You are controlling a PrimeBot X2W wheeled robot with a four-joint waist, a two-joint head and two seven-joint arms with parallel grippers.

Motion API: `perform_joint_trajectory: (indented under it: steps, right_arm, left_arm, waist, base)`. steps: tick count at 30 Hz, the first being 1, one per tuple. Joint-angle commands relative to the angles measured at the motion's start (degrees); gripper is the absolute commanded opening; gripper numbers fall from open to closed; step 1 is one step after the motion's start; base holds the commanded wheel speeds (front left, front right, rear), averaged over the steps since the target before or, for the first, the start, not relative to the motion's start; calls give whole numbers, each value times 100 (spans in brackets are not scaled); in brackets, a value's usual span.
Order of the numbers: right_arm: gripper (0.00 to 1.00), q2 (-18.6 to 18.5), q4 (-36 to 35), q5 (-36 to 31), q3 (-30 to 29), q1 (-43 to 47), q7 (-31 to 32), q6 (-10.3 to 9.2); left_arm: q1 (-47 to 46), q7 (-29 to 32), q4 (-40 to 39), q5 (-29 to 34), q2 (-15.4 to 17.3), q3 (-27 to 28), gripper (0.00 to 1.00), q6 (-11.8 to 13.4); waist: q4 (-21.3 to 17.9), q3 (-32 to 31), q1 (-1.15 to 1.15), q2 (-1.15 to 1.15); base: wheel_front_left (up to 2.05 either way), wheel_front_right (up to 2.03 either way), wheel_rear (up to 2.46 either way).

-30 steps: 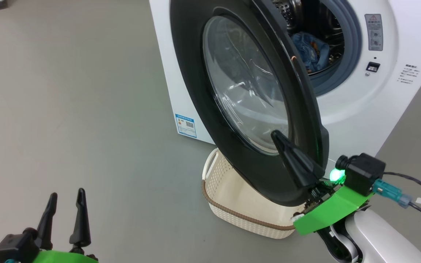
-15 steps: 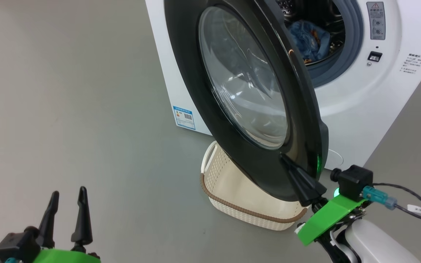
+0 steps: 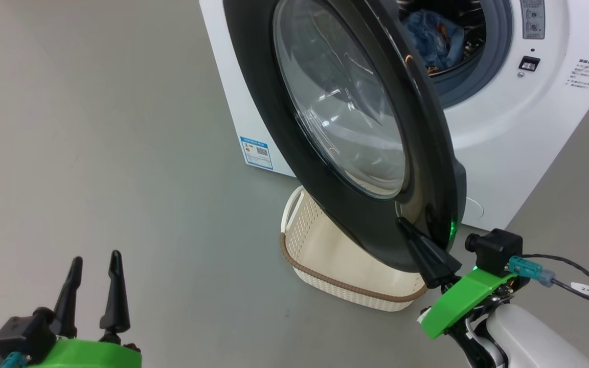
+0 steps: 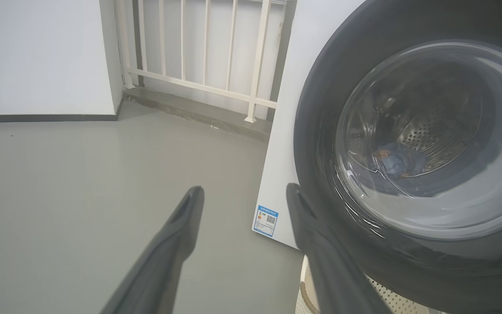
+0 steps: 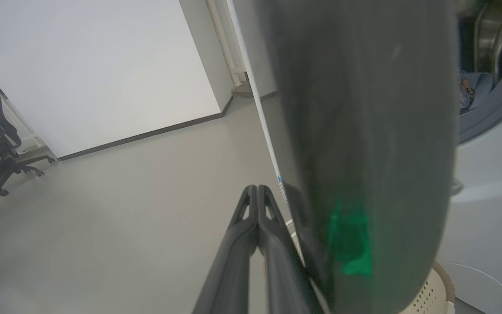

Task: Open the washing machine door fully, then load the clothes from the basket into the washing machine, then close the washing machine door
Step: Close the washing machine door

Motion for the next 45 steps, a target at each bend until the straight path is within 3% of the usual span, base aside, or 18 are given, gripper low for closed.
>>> perform_joint_trajectory:
  steps: [1,13,29,45]
  right_arm:
    - [0,-61,-67,-13,-18,-175,-46,25]
    - [0,-378,41,-91,-581,-541,-46,25]
    - [0,-740,291,-271,-1432,-1745,-46,25]
    - [0,-979,792,-299,-1232,-3370,-46,25]
  left_arm:
    - [-244,-52,-97,21,97,217,100,-25]
    - [-460,-52,-111,-14,129,128,100,-36]
    - [-940,-52,-301,-289,192,-338,100,-38]
    - [-1486,-52,-391,-494,95,-731,100,-38]
  waist:
    - [-15,47,0,0]
    - [-97,509,0,0]
    - [-337,1514,0,0]
    - [-581,2344,0,0]
  base:
    - [0,0,0]
    - [0,0,0]
    - [0,0,0]
    - [0,0,0]
